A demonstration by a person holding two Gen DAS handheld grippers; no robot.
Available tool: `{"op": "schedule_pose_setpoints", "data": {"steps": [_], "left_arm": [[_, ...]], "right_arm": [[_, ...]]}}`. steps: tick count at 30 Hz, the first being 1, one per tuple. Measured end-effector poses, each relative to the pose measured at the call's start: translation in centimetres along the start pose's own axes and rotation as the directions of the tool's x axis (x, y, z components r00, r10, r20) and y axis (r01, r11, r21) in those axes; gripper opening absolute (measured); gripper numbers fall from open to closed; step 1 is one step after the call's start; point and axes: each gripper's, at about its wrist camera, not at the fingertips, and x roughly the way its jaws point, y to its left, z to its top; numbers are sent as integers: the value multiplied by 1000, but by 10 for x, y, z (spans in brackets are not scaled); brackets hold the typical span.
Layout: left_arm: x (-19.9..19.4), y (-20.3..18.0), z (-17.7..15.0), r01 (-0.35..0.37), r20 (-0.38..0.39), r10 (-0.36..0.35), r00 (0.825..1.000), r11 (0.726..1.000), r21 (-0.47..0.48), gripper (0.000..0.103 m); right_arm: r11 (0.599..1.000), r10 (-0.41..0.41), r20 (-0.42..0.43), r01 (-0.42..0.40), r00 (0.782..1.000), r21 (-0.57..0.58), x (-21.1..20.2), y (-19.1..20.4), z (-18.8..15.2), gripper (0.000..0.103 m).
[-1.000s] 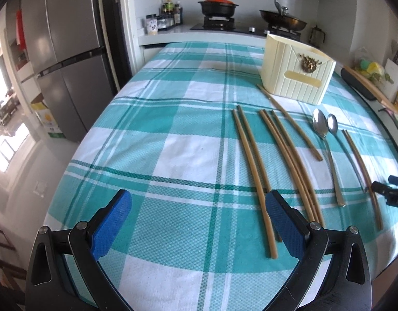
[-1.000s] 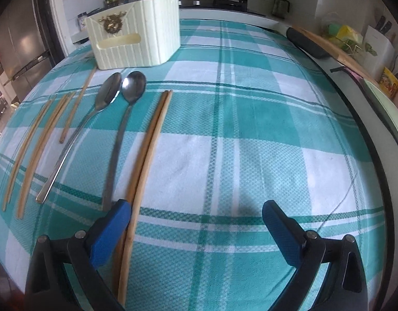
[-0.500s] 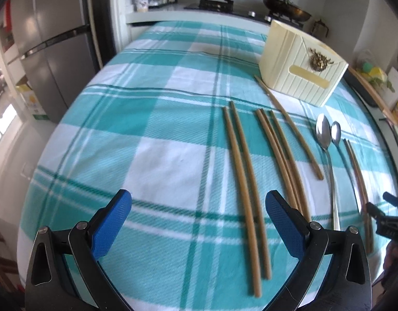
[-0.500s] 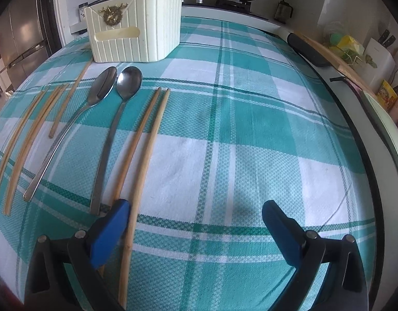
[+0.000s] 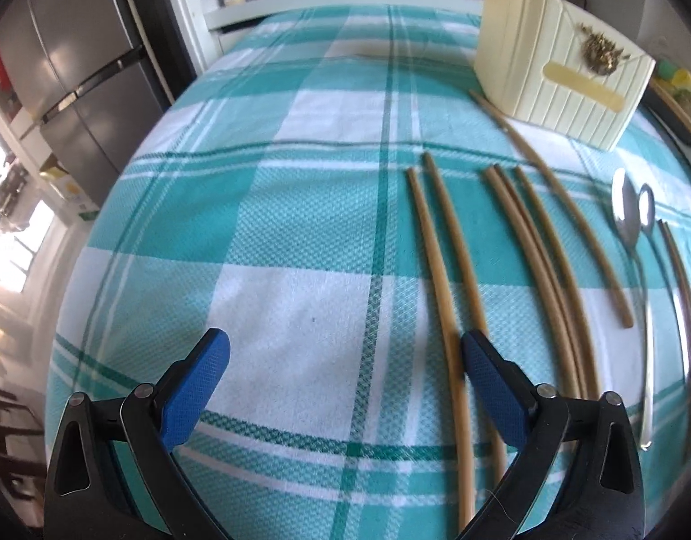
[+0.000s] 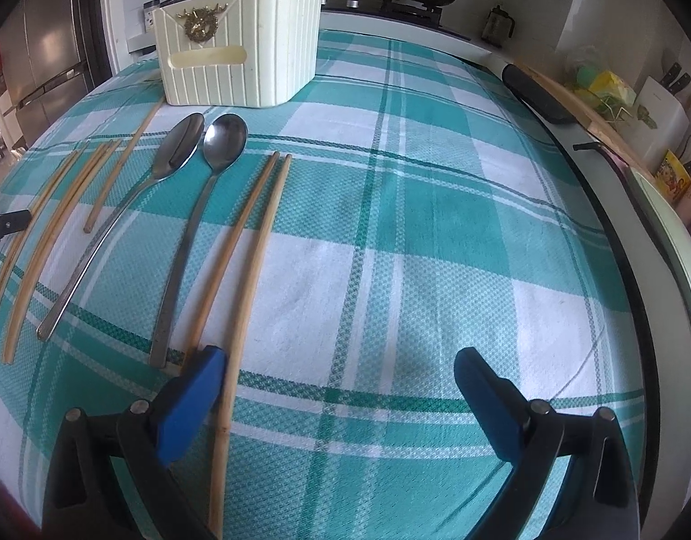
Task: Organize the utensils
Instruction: 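Move the left tool toward a wooden chopstick while the right tool approaches another chopstick, then close the left tool on a chopstick while the right tool grasps another chopstick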
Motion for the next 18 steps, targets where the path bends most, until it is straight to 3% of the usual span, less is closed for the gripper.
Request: {"op": "schedule_pose_setpoints", "data": {"steps": [3,5,7,10,13,14,16,18], "left_arm": [[4,2,6,24,-39,-24,999,1000,14,102],[8,3,14,54,-73,-51,996,998,30,97],[10,2,23,76,-101,-71,992,996,47,91],[16,-4,36,96,-137,-85,987,993,73,83],[22,-10,51,105,-171,-90,981,991,81,77],[24,-11,56,112,-180,-95,979,990,86,71],[26,-13,65,133,-192,-114,975,987,87,55],[28,-15,74,146,-200,-126,972,985,87,22]], "right_arm": [[999,3,-16,-4,1000,-38,2,0,6,101],[998,22,-29,-24,999,-66,4,1,11,95],[993,67,-53,-72,996,-89,7,3,21,77],[985,114,-90,-124,989,-123,15,9,39,59],[978,148,-116,-163,982,-132,29,17,63,49],[978,157,-121,-171,980,-122,33,18,69,46],[977,168,-130,-182,977,-108,42,22,86,27],[980,163,-134,-176,978,-94,49,26,101,11]]}}
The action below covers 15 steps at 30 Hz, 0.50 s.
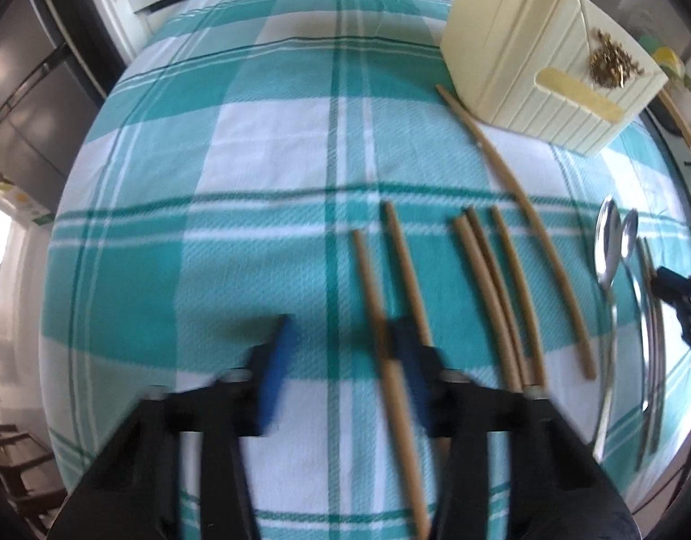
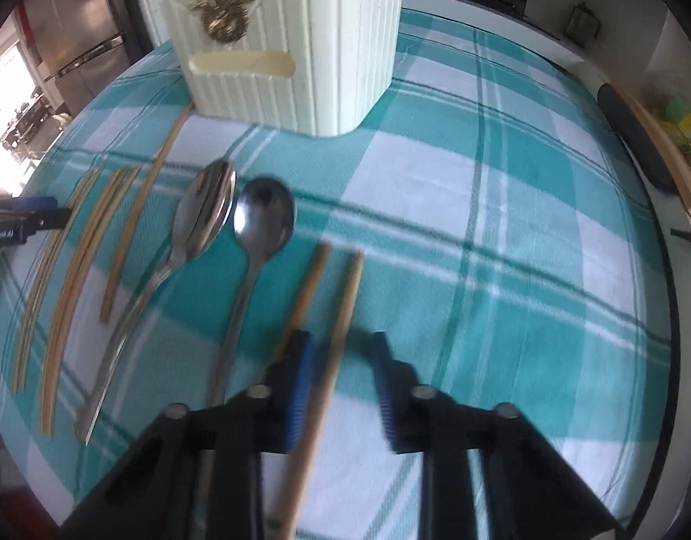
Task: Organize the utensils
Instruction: 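Close the left tool on a chopstick while the right tool grasps another chopstick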
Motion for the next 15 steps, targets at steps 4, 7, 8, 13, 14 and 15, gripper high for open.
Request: {"op": "schedule_pose_setpoints", "data": {"steps": [4,7,8,13,14,15], "left_arm": [[0,2,10,47,15,-47,999,999,-10,6],[-17,12,9,118,71,-114,991,992,-51,5],[-27,15,6,139,98,-133,986,989,-58,5],[-92,25,-13,205,246,-189,951,978,-43,5],[-105,27,-17,214,269,-197,943,976,-36,5],[-121,29,-23,225,298,-207,932,974,-27,5]], "right_arm": [[998,21,-10,-21,1000,53,5,-5,17,6],[993,54,51,-59,997,103,-15,-12,18,6],[991,64,79,-73,995,110,-26,-13,16,6],[986,103,220,-128,970,105,-96,-15,3,6],[985,112,240,-140,964,103,-108,-16,1,6],[983,120,263,-151,957,101,-124,-16,-4,6]]}}
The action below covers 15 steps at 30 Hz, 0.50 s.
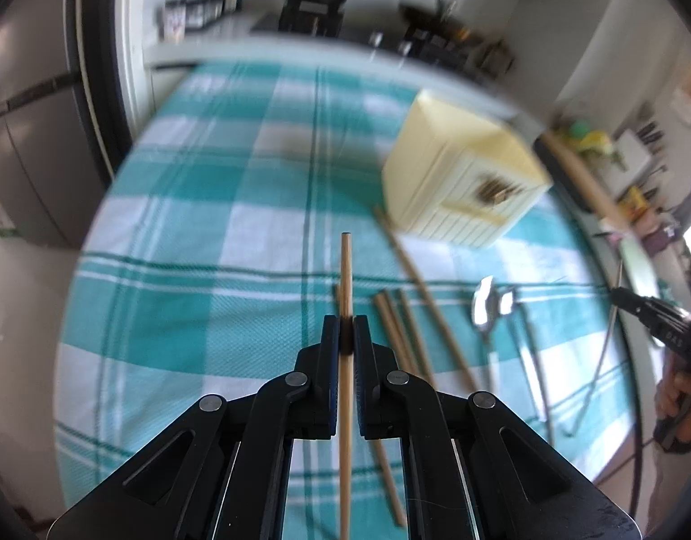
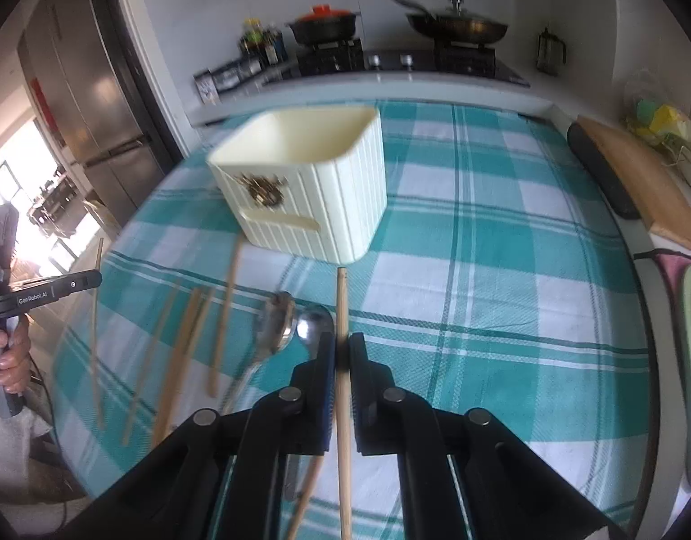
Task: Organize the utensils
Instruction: 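Close the left tool on a chopstick while the right tool grasps another chopstick, then lower the left tool's chopstick into the cream holder while the right tool drops its chopstick in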
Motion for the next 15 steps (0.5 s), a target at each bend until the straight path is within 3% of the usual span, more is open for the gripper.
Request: {"op": "schedule_pose_setpoints", "data": {"steps": [9,15], "left_arm": [[-89,-16,12,83,173,-89,981,996,44,5],[-119,-43,69,125,268,-144,953,988,85,4]], "right_arm": [[1000,18,161,-18,987,-2,-78,8,16,6],[1000,-2,308,3,951,-3,-105,15,72,6]]}}
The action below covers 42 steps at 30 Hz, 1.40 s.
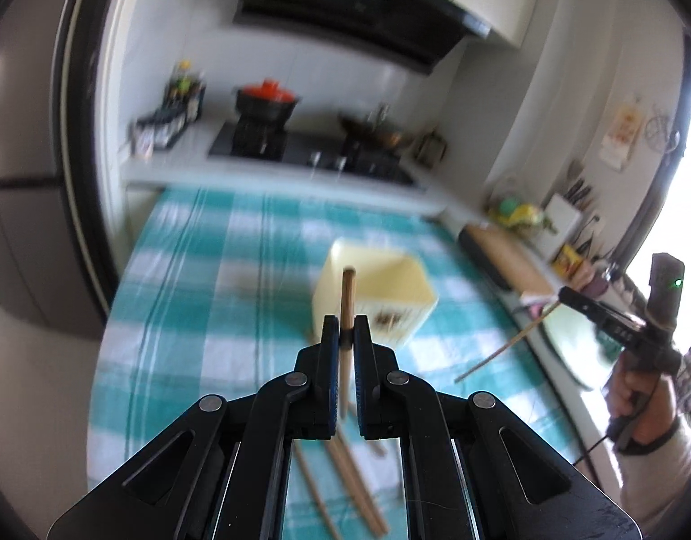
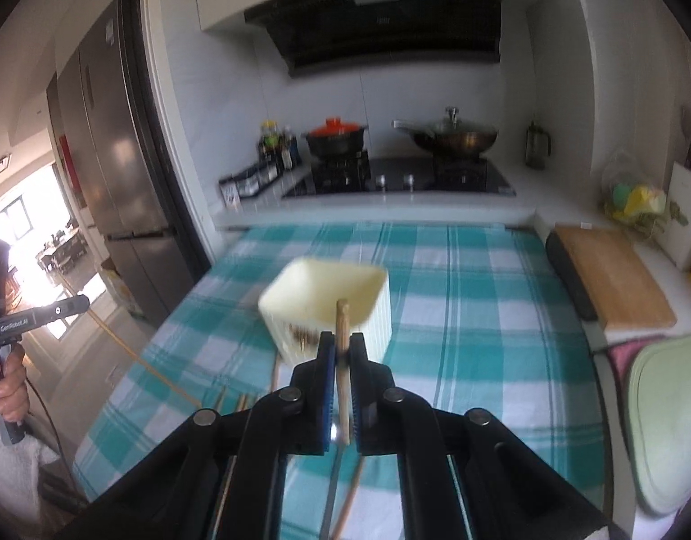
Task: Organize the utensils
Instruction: 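Lower the left tool's chopstick into the cream holder while the right tool drops its chopstick in, then open both tools and withdraw them back over the remaining utensils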
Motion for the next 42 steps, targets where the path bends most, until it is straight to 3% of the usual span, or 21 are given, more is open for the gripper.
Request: {"op": "schedule_pose_setpoints", "data": {"steps": [7,13,17,20,23,25,26,27,28,29,32,35,40,42], "left_arm": [[21,-38,83,-8,121,4,993,999,33,4],[78,-54,107,-84,176,78,981,996,25,4],[133,-44,90,-99,110,101,989,995,-26,4],[176,-30,71,-87,-25,86,996,994,-65,4],[212,-21,56,-102,-162,87,983,991,-83,5],[219,-15,49,-127,-202,102,974,985,-115,19],[217,-12,46,-128,-202,100,974,983,-130,39],[212,-10,45,-127,-188,99,977,982,-140,54],[202,-9,44,-127,-166,104,981,982,-137,59],[194,-9,42,-127,-153,107,982,984,-124,65],[159,-8,33,-127,-134,120,984,991,-44,74],[121,2,6,-164,-133,167,977,986,33,87],[74,33,-78,-208,-156,216,964,976,64,96],[68,47,-118,-247,-166,252,953,968,48,96]], "right_arm": [[1000,-13,164,17,986,-21,16,12,83,6],[1000,-17,225,22,974,-22,54,17,102,6],[999,-31,144,33,989,-12,100,10,85,6],[999,-14,-23,15,1000,34,138,0,69,6],[998,-7,-166,17,986,60,173,-8,55,7],[997,-14,-203,28,979,66,185,-10,52,9],[996,-25,-205,41,978,76,186,-11,51,12],[994,-23,-195,43,980,96,184,-13,52,21],[993,-15,-176,35,984,112,178,-14,52,34],[992,-12,-155,31,988,120,171,-15,51,39],[995,-44,-70,50,997,84,136,-14,45,44],[997,-66,-45,68,997,30,104,-16,29,52],[988,-151,-64,148,986,-47,66,-28,-50,56],[978,-206,-97,202,974,-52,62,-35,-98,56]]}}
